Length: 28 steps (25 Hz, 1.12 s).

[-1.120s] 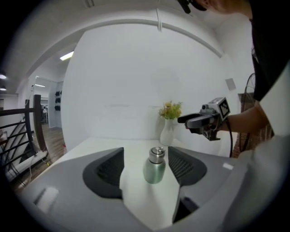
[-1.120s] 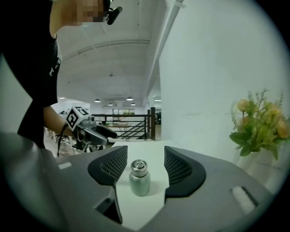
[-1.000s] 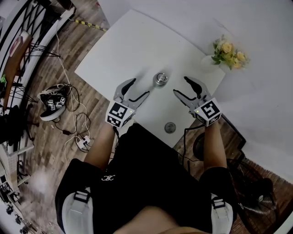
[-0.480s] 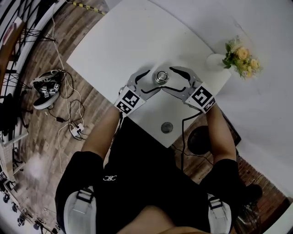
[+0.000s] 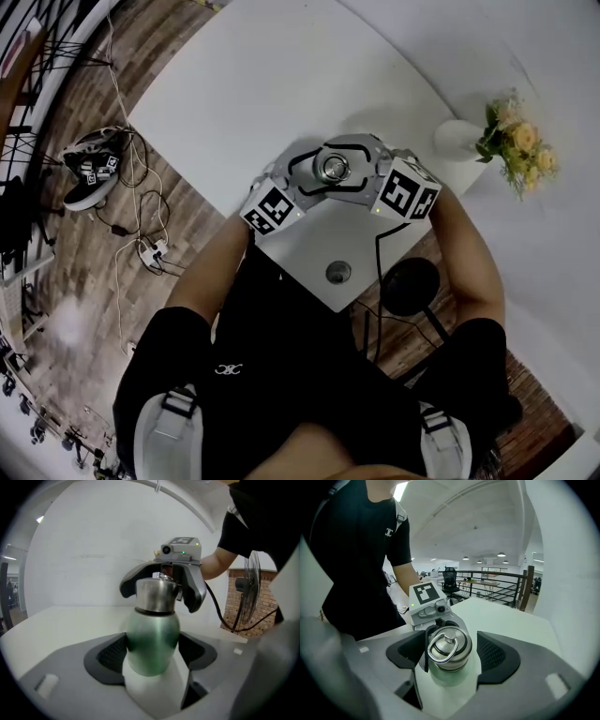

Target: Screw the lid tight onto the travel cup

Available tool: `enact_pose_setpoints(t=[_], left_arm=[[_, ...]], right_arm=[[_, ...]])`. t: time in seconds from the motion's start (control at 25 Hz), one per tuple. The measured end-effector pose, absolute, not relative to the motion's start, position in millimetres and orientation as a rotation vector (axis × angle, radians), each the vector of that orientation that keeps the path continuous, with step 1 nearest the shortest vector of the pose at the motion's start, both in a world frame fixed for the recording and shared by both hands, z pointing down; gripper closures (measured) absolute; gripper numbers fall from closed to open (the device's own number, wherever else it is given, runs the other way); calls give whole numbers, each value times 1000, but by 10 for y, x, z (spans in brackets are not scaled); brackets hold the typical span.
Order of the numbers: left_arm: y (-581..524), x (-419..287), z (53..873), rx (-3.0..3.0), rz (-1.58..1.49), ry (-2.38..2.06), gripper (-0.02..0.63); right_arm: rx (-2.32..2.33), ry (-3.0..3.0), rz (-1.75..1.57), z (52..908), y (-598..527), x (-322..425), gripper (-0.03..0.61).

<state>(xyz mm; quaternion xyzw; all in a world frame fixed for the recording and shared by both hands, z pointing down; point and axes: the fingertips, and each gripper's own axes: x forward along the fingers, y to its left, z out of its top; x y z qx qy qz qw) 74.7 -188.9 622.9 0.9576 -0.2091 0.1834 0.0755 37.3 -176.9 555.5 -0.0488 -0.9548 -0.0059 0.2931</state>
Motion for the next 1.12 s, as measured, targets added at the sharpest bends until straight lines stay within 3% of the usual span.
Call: enact_pose_setpoints(t=[0.2,0.28,0.52,1.12], left_arm=[[-1897,746,6218,2913,559,-536,221],[-1893,748,6219,2921,565,-512,221],[-1890,745,6204,2918,530,-509,221],[-1885,736,6223,2851,507,-680,221]], right_arm=[[-333,-2482,-64,5605,-1711,249,266],[-384,-2473,-61,5604,-1693,229,313],[-315,-2523,-76,5575,-1706,223,314],[1030,-2739,135,5328,-2122,326,314]])
